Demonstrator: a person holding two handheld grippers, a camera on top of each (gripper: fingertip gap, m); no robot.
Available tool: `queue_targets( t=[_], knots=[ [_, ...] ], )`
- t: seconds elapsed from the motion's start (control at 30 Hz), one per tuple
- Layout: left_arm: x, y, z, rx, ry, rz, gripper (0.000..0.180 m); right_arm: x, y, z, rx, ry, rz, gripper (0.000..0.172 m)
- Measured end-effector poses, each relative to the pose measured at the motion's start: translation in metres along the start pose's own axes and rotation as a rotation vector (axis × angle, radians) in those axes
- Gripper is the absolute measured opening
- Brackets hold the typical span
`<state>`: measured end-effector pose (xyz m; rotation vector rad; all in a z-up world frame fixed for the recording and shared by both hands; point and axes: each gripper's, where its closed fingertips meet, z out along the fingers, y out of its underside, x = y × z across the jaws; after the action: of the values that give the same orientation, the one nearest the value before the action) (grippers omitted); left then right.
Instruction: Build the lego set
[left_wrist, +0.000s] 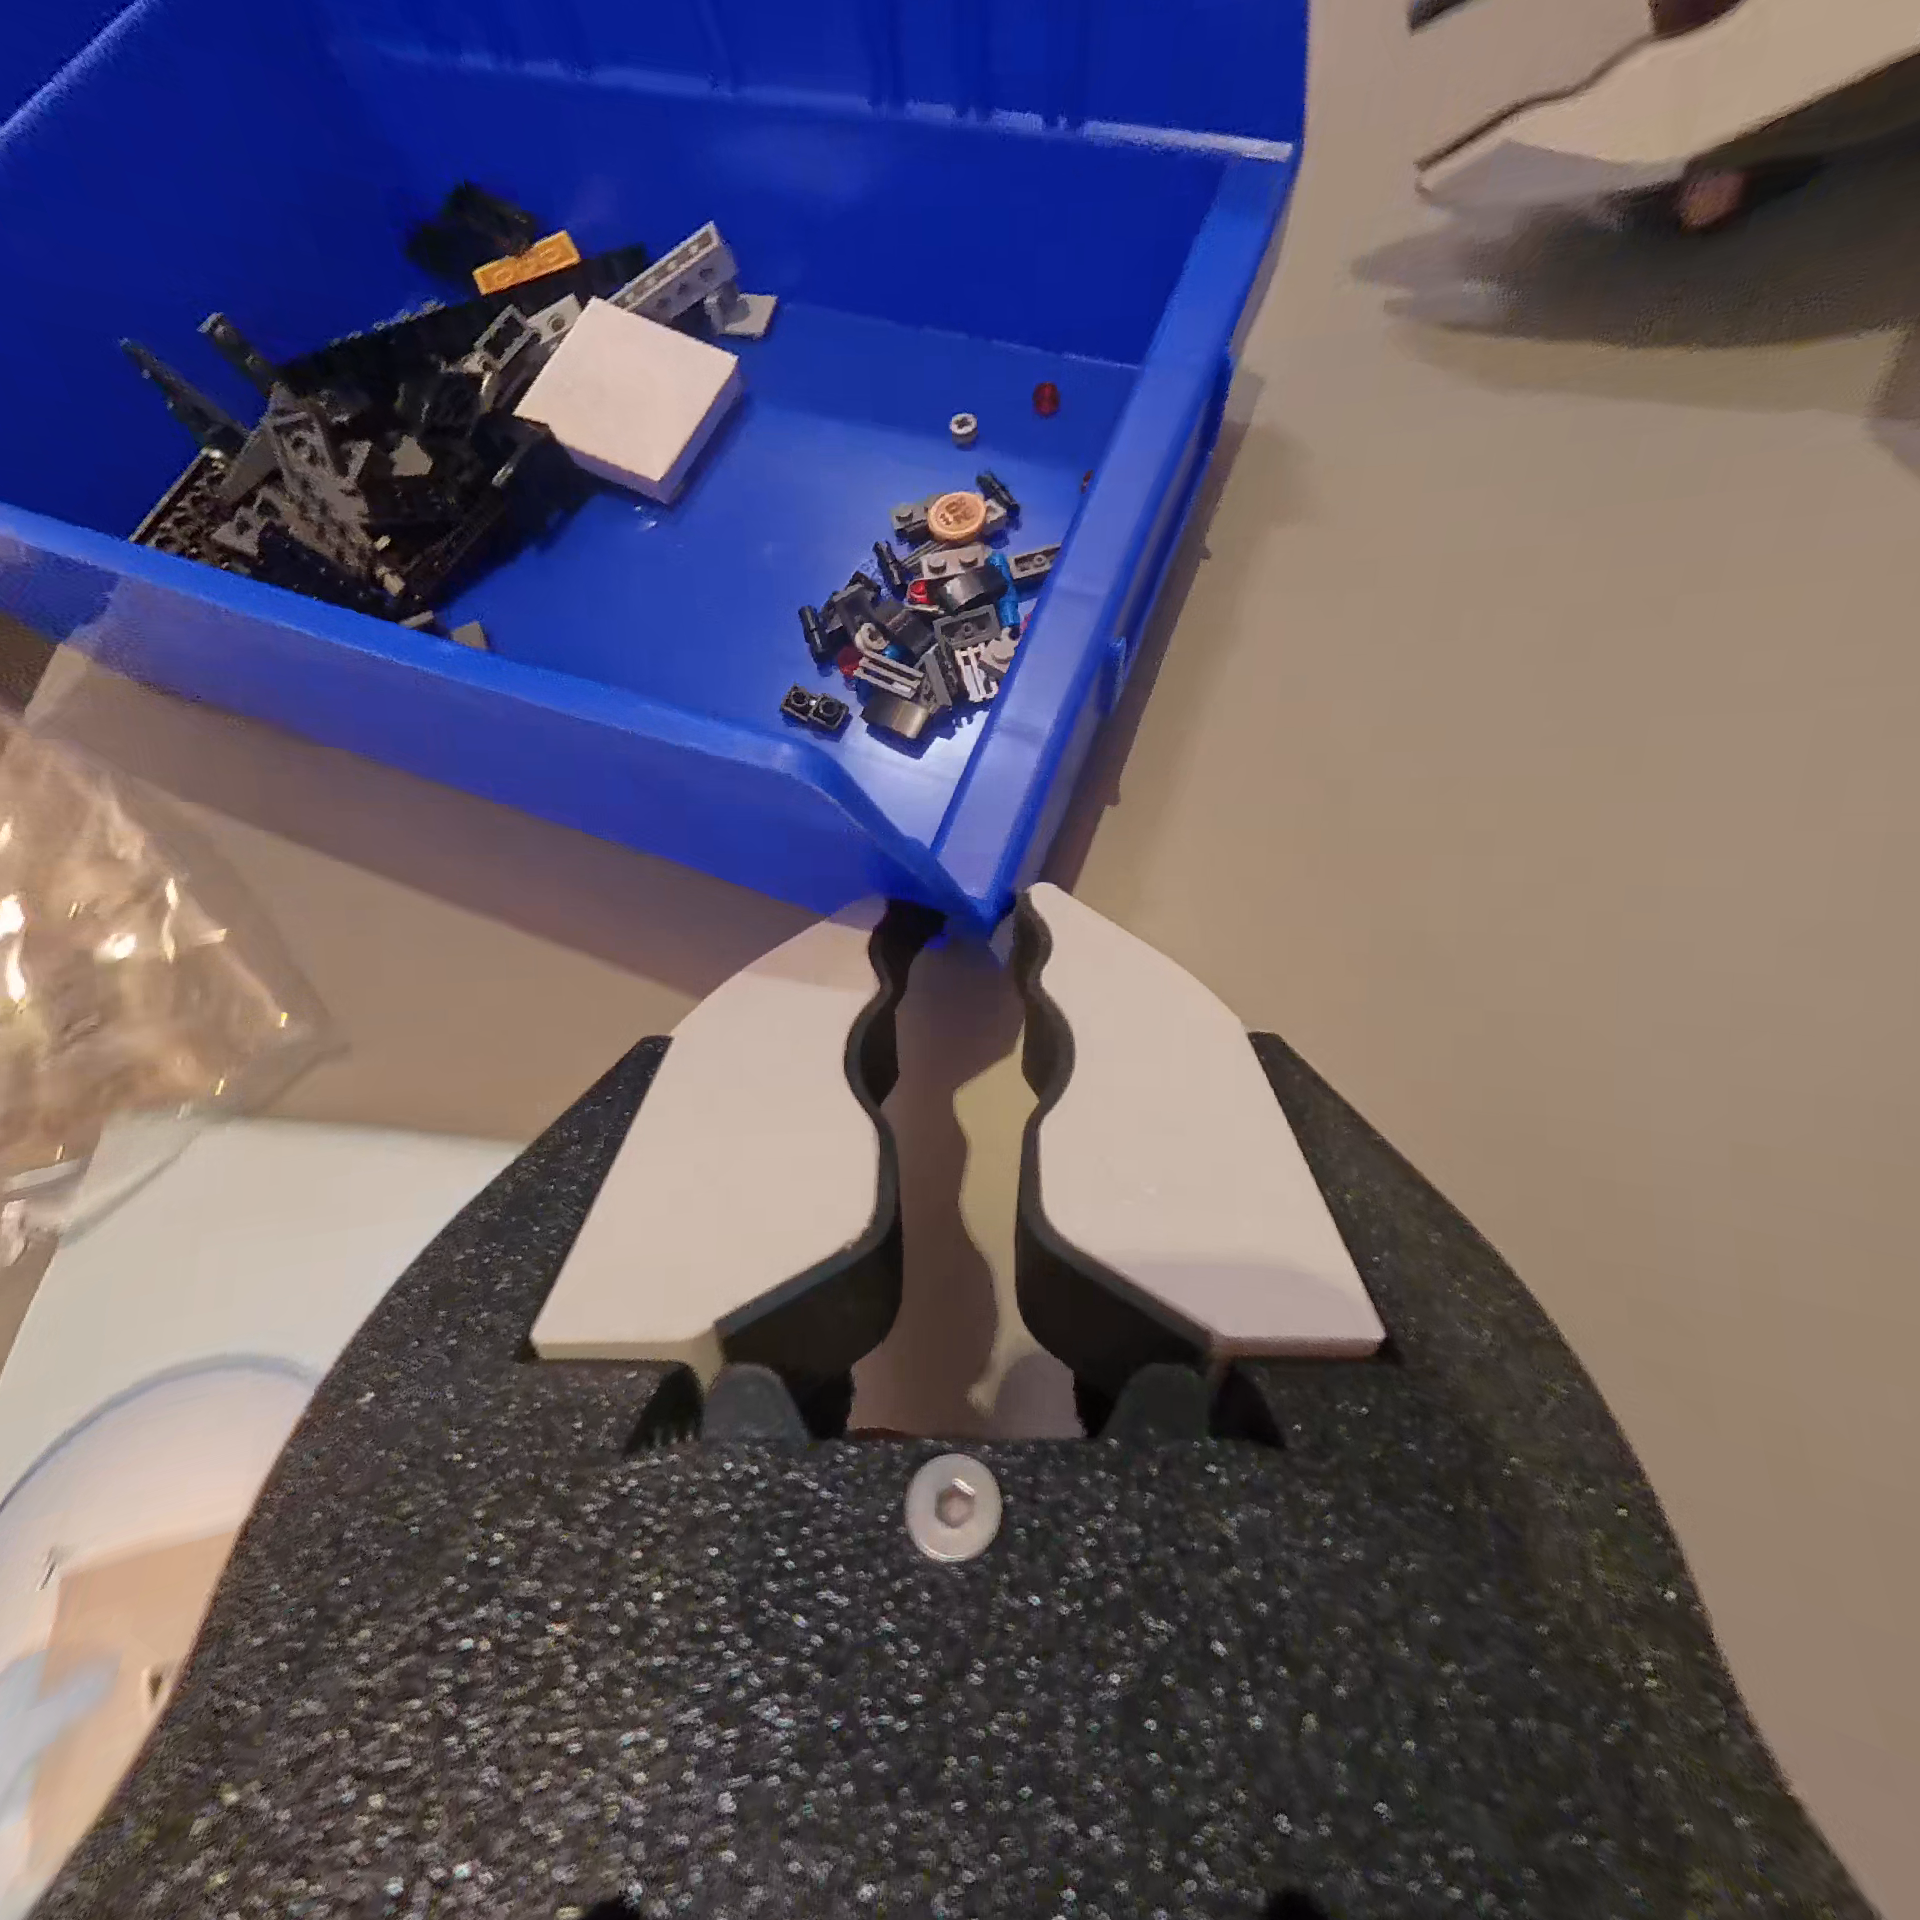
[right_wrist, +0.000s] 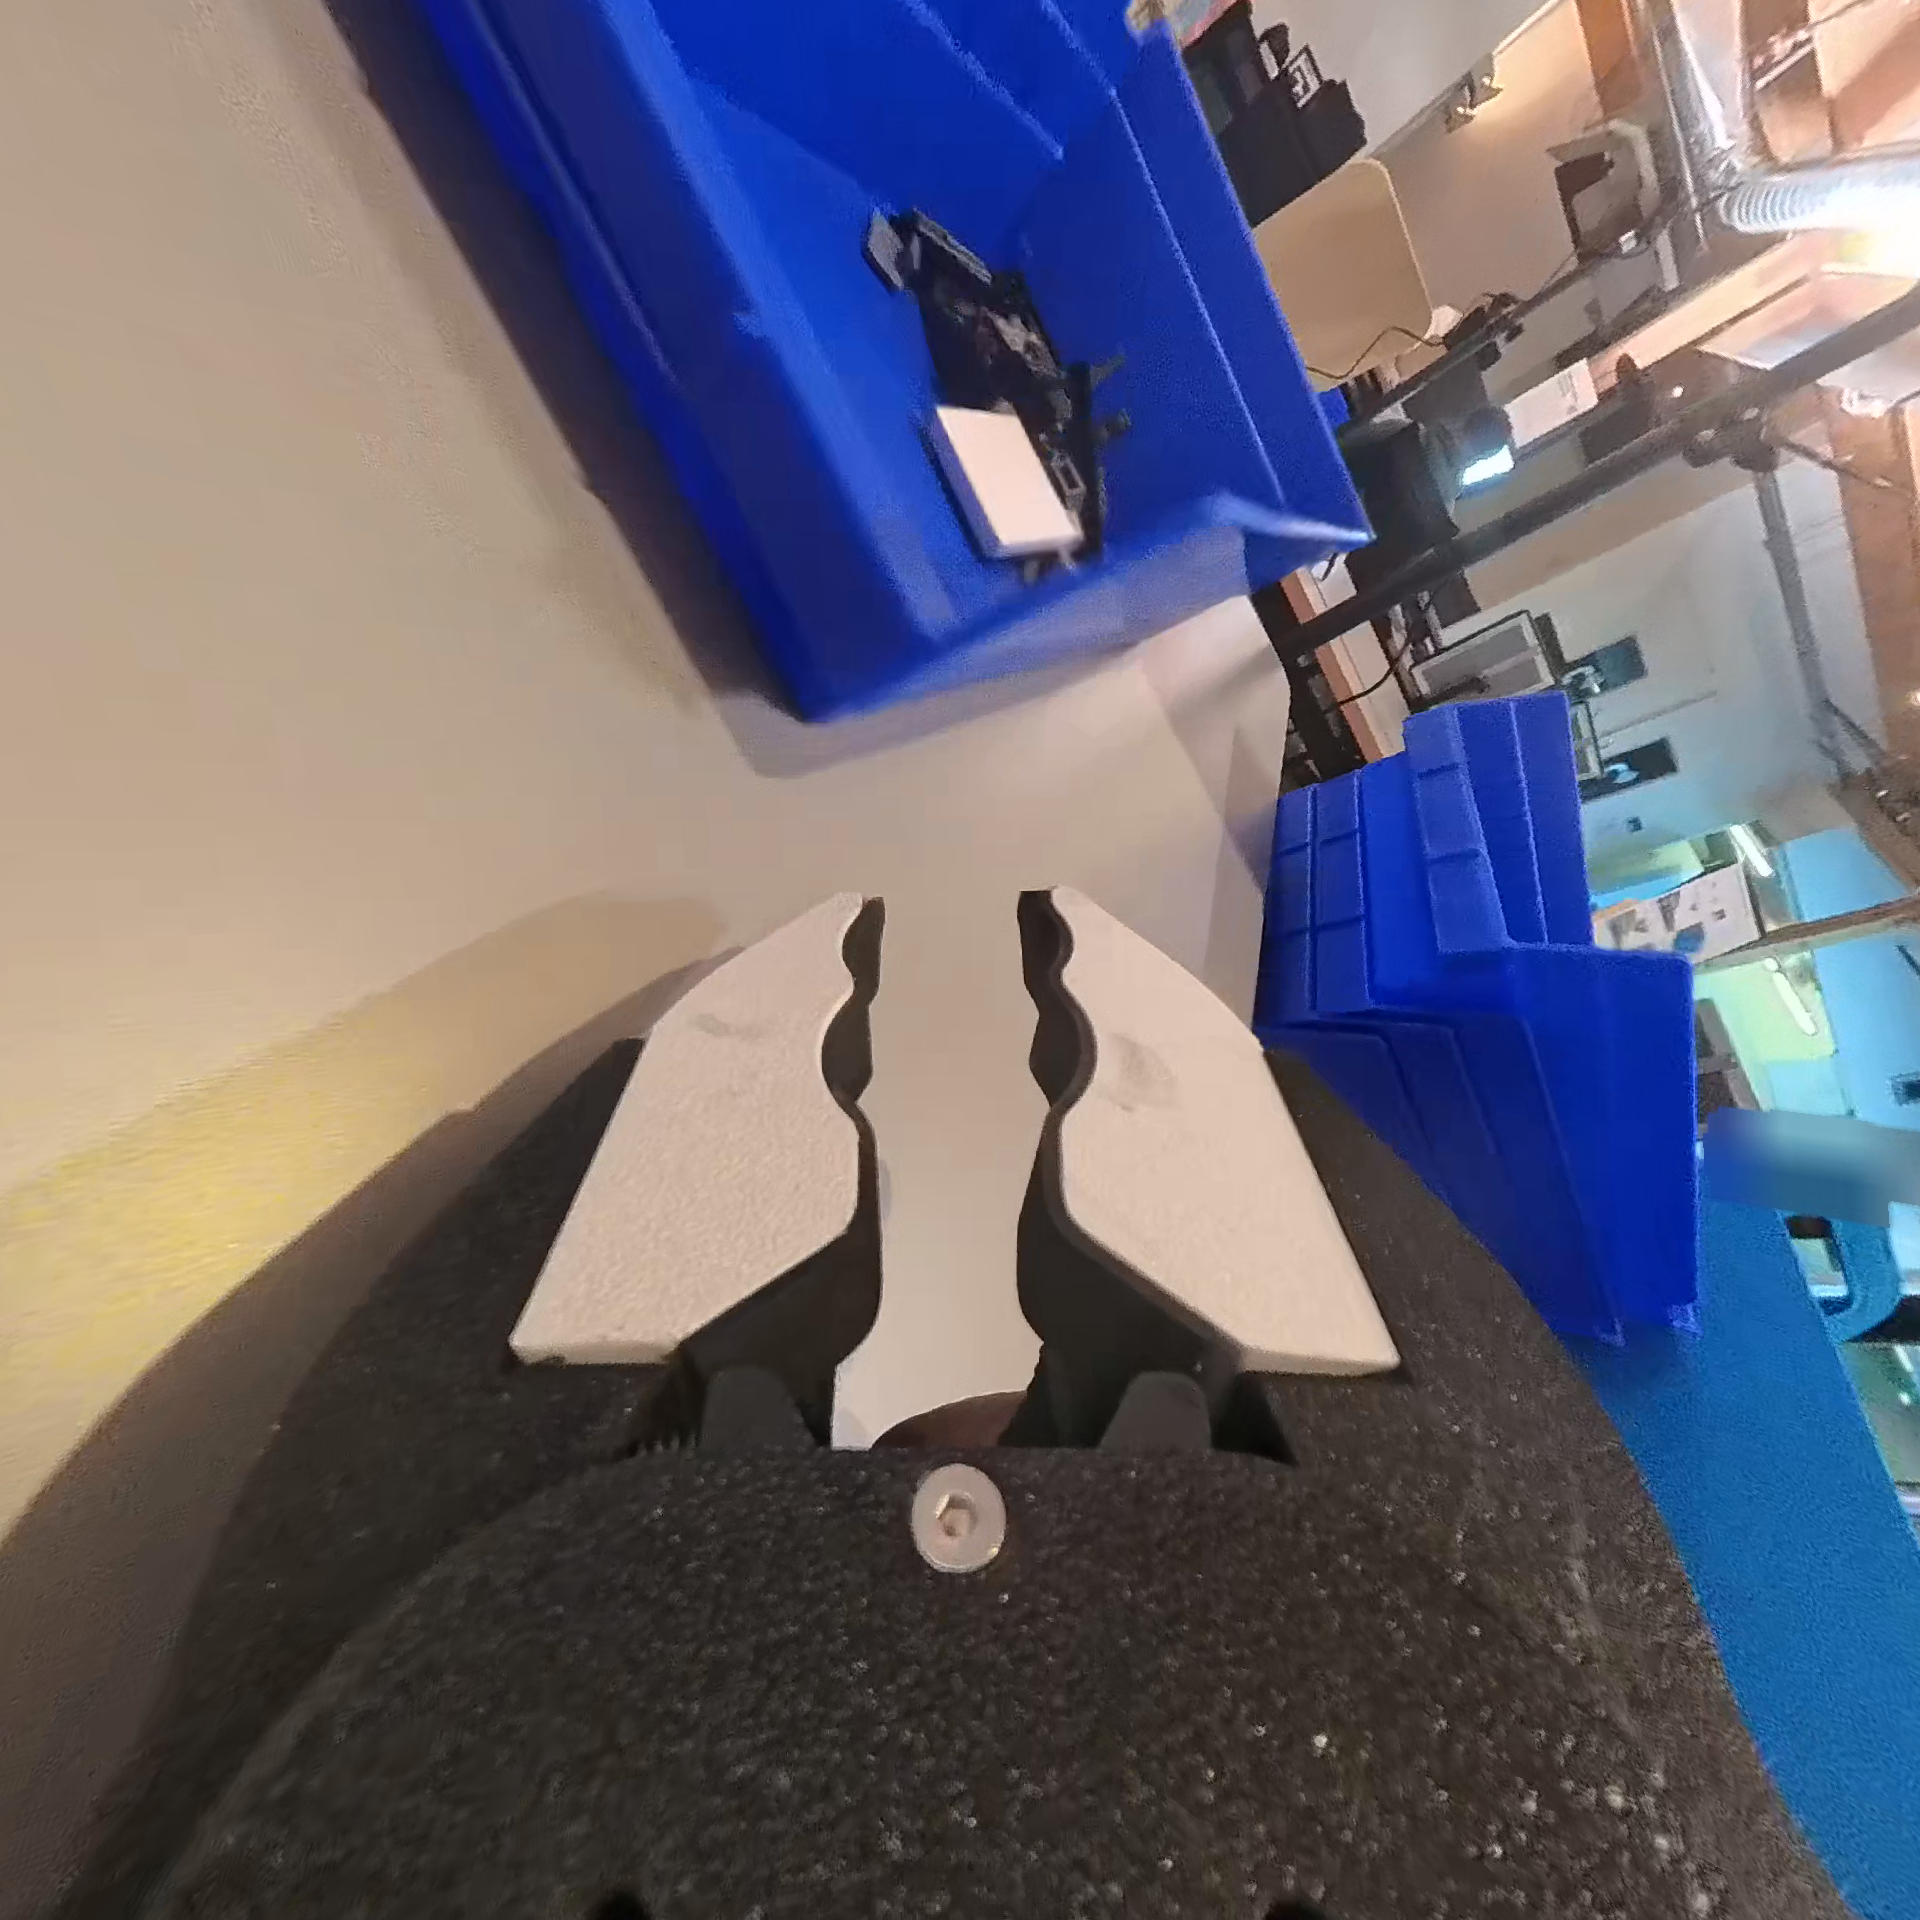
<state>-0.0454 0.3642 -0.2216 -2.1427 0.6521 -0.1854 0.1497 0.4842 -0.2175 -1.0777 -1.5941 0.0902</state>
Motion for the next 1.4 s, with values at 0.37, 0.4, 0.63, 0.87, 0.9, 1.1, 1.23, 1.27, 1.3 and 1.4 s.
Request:
queue_targets(
  t=[0.37, 0.4, 0.63, 0.87, 0.9, 1.1, 1.23, 1.27, 1.3, 1.4],
  knots=[
    [-0.054, 0.020, -0.022, 0.024, -0.283, -0.053, 0.046, -0.038, -0.077, -0.011, 0.122, -0.123, 0.052, 0.027],
    [-0.064, 0.035, -0.033, -0.019, -0.329, -0.056, 0.046, -0.047, -0.090, -0.007, 0.149, -0.154, 0.059, 0.027],
    [-0.093, 0.099, -0.072, -0.118, -0.375, -0.229, 0.046, -0.114, -0.208, 0.033, 0.343, -0.441, 0.104, 0.027],
    [-0.101, 0.101, -0.079, -0.132, -0.395, -0.226, 0.049, -0.138, -0.285, 0.093, 0.297, -0.524, 0.154, 0.026],
    [-0.102, 0.103, -0.082, -0.136, -0.401, -0.217, 0.049, -0.139, -0.289, 0.102, 0.286, -0.519, 0.159, 0.026],
    [-0.110, 0.099, -0.104, -0.116, -0.413, -0.200, 0.050, -0.139, -0.264, 0.151, 0.117, -0.419, 0.155, 0.026],
    [-0.106, 0.097, -0.096, -0.134, -0.385, -0.129, 0.049, -0.133, -0.233, 0.159, 0.031, -0.376, 0.155, 0.027],
    [-0.104, 0.097, -0.091, -0.140, -0.372, -0.121, 0.049, -0.129, -0.231, 0.159, 0.035, -0.372, 0.168, 0.026],
    [-0.102, 0.096, -0.084, -0.141, -0.361, -0.117, 0.049, -0.129, -0.230, 0.159, 0.035, -0.390, 0.185, 0.026],
    [-0.098, 0.091, -0.068, -0.122, -0.333, -0.134, 0.048, -0.128, -0.230, 0.159, 0.044, -0.423, 0.223, 0.026]
  ],
)
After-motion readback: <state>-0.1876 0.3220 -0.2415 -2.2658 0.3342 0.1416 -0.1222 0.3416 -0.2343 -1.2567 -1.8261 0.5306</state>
